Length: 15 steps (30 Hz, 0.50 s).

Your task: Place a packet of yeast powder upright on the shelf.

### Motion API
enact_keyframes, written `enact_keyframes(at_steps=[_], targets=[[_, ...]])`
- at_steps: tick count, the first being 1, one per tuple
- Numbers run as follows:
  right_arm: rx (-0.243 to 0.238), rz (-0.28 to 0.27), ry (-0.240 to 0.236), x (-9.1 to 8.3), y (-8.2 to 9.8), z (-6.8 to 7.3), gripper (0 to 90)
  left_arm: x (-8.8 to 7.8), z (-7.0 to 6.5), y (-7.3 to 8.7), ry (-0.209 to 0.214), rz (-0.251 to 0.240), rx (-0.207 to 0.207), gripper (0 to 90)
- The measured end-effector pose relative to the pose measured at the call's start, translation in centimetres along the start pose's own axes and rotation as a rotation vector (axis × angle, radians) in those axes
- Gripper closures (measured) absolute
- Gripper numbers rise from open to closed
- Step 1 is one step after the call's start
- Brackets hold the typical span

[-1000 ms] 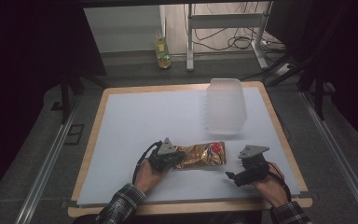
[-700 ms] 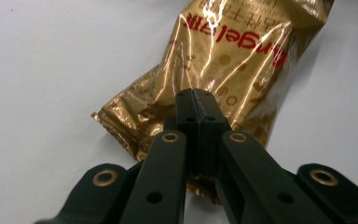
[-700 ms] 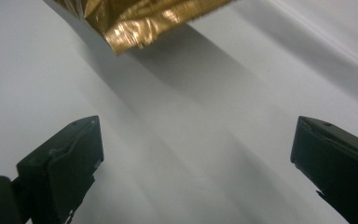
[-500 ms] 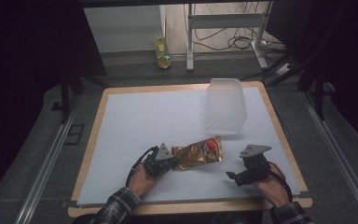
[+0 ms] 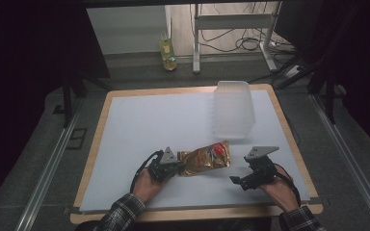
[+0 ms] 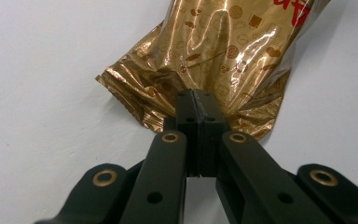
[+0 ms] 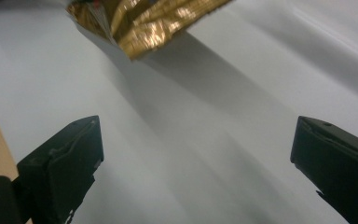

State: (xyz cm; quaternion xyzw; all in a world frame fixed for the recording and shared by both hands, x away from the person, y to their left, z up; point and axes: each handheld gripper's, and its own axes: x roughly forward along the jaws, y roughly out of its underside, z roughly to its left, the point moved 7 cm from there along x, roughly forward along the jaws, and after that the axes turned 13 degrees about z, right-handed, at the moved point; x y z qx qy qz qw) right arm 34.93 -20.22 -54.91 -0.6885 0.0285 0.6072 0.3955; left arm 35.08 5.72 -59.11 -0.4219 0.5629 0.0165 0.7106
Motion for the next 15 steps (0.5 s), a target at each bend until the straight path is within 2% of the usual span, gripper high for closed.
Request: enact_keyframes(at_steps=[3,9,11,13,14,15], targets=[[0.031,-0.010,-0.069,0.1,-0.8,0.1,3.5,0.0,0.0,0.0,0.005,0.000,-0.004,89.8],[0.064,0.009,-0.112,0.4,-2.0,0.2,3.5,0.0,0.1,0.0,0.012,-0.001,-0.008,89.8],[0.069,0.015,-0.114,0.5,-2.2,0.1,3.5,0.0,0.1,0.0,0.016,-0.001,-0.013,89.8],[0.084,0.024,-0.119,0.7,-2.7,0.1,3.5,0.0,0.1,0.0,0.014,0.000,-0.010,89.8],[0.109,0.035,-0.135,1.0,-3.2,0.0,3.5,0.0,0.1,0.0,0.015,0.000,-0.011,89.8],[0.109,0.035,-0.135,1.0,-3.2,0.0,3.5,0.0,0.1,0.0,0.015,0.001,-0.012,89.8]])
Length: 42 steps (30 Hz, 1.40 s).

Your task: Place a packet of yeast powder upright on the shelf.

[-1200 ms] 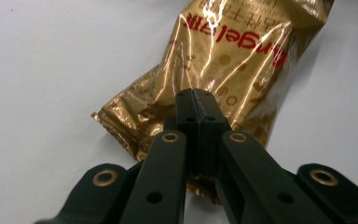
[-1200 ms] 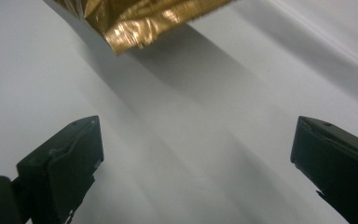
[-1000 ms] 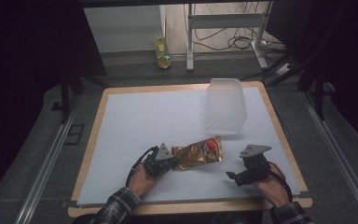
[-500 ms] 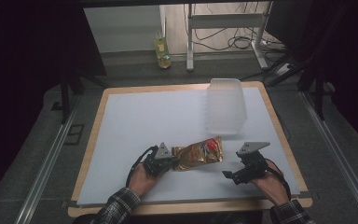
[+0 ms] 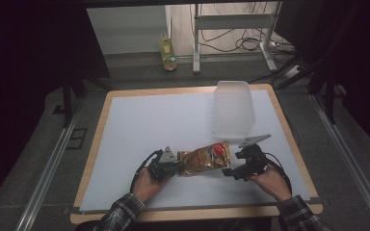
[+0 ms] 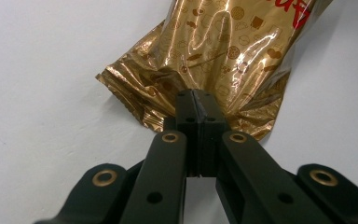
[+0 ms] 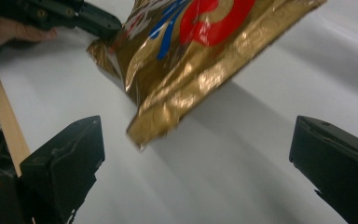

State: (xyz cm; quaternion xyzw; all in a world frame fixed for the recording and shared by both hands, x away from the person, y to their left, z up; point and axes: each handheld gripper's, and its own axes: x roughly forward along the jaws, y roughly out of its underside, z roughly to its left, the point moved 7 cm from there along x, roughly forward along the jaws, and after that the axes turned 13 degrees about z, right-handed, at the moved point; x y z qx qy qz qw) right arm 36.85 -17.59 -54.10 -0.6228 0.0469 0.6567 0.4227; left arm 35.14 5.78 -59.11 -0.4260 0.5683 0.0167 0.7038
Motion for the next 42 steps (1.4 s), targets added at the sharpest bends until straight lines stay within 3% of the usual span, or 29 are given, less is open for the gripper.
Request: enact_keyframes(at_steps=[4,7,15,20,31,35,39,42], targets=[[0.066,0.037,-0.060,0.9,-1.1,0.0,3.0,0.0,0.0,0.0,0.004,-0.001,-0.004,89.8],[0.088,0.040,-0.076,1.2,-1.7,-0.1,3.9,0.0,0.0,0.0,0.005,-0.001,-0.005,89.8],[0.185,0.031,-0.182,1.3,-3.6,-0.7,26.1,0.0,0.0,0.0,0.012,-0.002,-0.020,89.7],[0.203,0.026,-0.239,1.4,-4.2,-0.5,43.4,0.0,0.0,0.0,0.012,-0.002,-0.022,89.7],[0.169,0.043,-0.260,0.8,-5.3,0.5,70.5,-0.1,-0.1,0.0,-0.002,-0.004,-0.015,89.5],[0.160,0.034,-0.258,0.5,-5.6,0.9,75.0,-0.3,-0.1,0.1,-0.005,-0.012,-0.015,89.0],[0.144,0.021,-0.265,0.2,-5.9,1.2,76.7,-0.7,0.2,0.2,0.009,-0.022,-0.020,82.0],[0.119,0.013,-0.259,-0.3,-6.1,1.3,76.9,-1.0,0.3,0.1,-0.007,-0.032,-0.006,73.8]])
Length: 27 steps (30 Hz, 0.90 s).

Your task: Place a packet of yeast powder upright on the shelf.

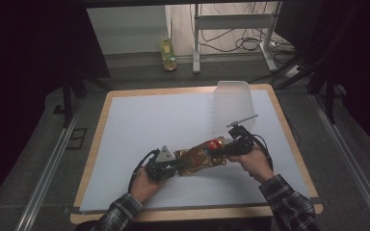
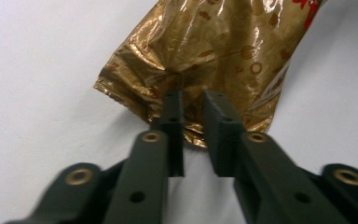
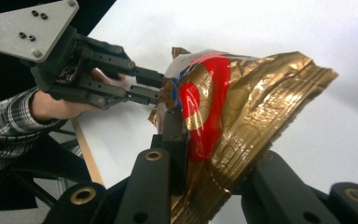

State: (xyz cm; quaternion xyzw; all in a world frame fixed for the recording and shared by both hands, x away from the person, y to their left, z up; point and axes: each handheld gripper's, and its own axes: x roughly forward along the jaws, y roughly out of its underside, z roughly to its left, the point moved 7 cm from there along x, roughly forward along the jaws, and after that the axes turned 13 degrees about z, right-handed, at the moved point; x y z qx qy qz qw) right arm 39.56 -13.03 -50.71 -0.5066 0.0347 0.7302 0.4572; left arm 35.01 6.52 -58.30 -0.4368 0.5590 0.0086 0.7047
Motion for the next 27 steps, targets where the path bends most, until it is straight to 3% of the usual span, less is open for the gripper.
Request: enact_keyframes(at_steps=[3,6,8,9,14,21,22,27], targets=[[-0.033,-0.011,0.026,-1.0,-0.1,0.2,77.1,-0.3,0.2,-0.1,-0.022,-0.012,0.005,67.6],[-0.055,-0.015,0.043,-1.6,-0.2,0.2,77.2,-0.4,0.3,-0.2,-0.027,-0.021,0.005,64.8],[-0.075,-0.022,0.064,-2.1,-0.2,0.2,77.4,-0.6,0.3,-0.2,-0.021,-0.030,0.006,56.1],[-0.091,-0.024,0.074,-2.4,-0.3,0.2,77.5,-0.6,0.3,-0.2,-0.017,-0.038,0.008,56.1],[-0.156,-0.026,0.104,-3.8,-0.5,0.7,77.8,-0.4,0.3,-0.3,-0.016,-0.051,0.000,31.4],[-0.218,-0.027,0.149,-5.0,-1.0,0.8,77.8,-0.4,0.2,-0.4,0.018,-0.047,-0.009,26.1],[-0.245,-0.034,0.170,-5.5,-1.2,0.8,77.8,-0.4,0.2,-0.4,0.026,-0.046,-0.014,24.1],[-0.284,-0.036,0.198,-6.2,-1.5,0.7,77.7,-0.4,0.3,-0.4,0.022,-0.040,-0.017,17.8]])
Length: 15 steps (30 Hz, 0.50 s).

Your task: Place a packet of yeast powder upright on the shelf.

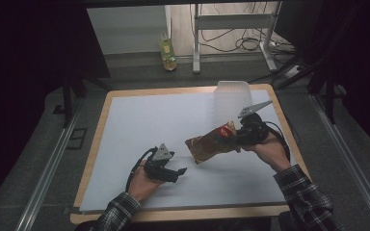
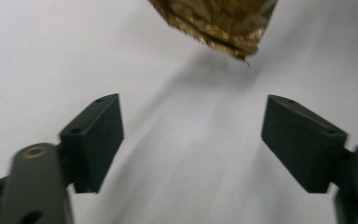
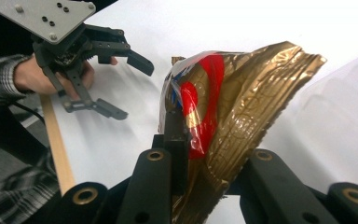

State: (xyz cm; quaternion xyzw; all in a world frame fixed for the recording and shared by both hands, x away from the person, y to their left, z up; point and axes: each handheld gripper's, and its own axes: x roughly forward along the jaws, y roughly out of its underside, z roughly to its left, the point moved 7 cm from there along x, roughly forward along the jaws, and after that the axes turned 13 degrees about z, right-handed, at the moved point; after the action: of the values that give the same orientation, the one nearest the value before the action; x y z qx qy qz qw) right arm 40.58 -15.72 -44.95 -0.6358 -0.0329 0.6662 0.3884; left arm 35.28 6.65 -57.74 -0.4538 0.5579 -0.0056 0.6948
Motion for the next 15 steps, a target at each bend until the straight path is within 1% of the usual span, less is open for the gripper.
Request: enact_keyframes(at_steps=[3,6,9,11,12,14,15], targets=[[-0.028,-0.002,0.009,-0.5,-0.2,-0.2,77.7,0.0,0.0,0.0,0.002,0.003,0.005,16.2],[-0.028,-0.001,0.020,-0.9,-0.4,-0.5,77.7,0.0,0.0,0.0,0.002,-0.001,0.011,14.3],[-0.043,-0.008,0.035,-1.6,-0.7,-0.8,77.7,0.0,0.0,0.1,0.005,0.002,0.020,12.7],[-0.048,-0.011,0.040,-1.7,-0.9,-0.9,77.7,0.0,0.0,0.1,0.004,0.004,0.023,12.1],[-0.048,-0.010,0.045,-1.9,-0.9,-0.9,77.7,0.1,0.0,0.2,0.004,0.006,0.028,11.4],[-0.063,-0.015,0.065,-2.4,-1.2,-1.1,77.6,0.3,-0.2,0.2,-0.008,0.016,0.047,9.3],[-0.066,-0.016,0.068,-2.6,-1.2,-1.2,77.6,0.3,-0.2,0.2,-0.006,0.016,0.049,8.8]])
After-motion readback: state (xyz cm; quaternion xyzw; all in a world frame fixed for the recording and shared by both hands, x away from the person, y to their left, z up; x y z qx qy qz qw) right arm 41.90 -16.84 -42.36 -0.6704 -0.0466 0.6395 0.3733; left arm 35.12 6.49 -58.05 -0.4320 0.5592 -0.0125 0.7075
